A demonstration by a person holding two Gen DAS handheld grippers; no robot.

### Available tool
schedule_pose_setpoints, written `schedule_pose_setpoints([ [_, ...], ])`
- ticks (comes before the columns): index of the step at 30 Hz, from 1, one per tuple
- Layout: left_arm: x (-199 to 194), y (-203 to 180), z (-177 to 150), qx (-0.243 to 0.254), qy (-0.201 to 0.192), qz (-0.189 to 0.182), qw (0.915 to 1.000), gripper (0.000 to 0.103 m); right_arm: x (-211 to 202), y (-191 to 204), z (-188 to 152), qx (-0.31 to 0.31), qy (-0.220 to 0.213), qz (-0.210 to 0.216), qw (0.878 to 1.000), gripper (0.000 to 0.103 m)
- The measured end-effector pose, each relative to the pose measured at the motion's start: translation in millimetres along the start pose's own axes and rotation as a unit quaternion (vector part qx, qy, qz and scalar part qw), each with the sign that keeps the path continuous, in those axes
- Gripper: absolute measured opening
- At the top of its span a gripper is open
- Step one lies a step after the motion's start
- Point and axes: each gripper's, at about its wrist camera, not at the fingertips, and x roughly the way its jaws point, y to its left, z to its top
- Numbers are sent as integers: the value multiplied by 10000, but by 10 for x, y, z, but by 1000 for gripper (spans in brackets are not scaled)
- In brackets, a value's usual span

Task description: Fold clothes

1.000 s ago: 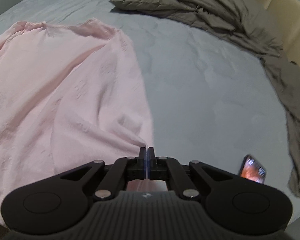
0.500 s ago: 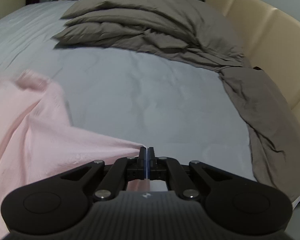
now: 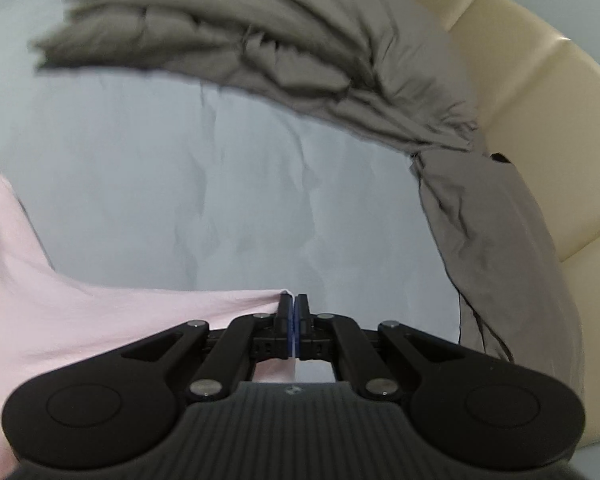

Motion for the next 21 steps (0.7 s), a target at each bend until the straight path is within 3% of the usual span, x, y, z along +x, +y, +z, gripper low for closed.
schedule_pose_setpoints([
  [3,59,92,6,-133,72,15,9999,0,222,123,-55,-119,301,89,9994,3],
  [6,109,136,9,-151,134,9,9998,0,269,140,-97,46,356,237,9991,5],
  [8,138,134,10,-56,164,33,9998,0,222,132,-107,133,311,361,9988,11],
  [9,159,136,11,-22,189,38,9998,0,174,118,-107,217,239,388,9987,27],
  [10,166,136,22,-21,205,24,9998,0,113,105,-107,312,147,414,9986,52],
  [11,172,137,32,-21,221,10,9998,0,42,104,-117,396,44,430,9983,56],
  [15,127,159,131,-41,153,-50,9999,0,-197,147,-152,496,-244,546,9970,57],
  [21,28,281,369,-304,-95,-142,9994,0,-490,139,-175,845,-363,980,9909,65],
])
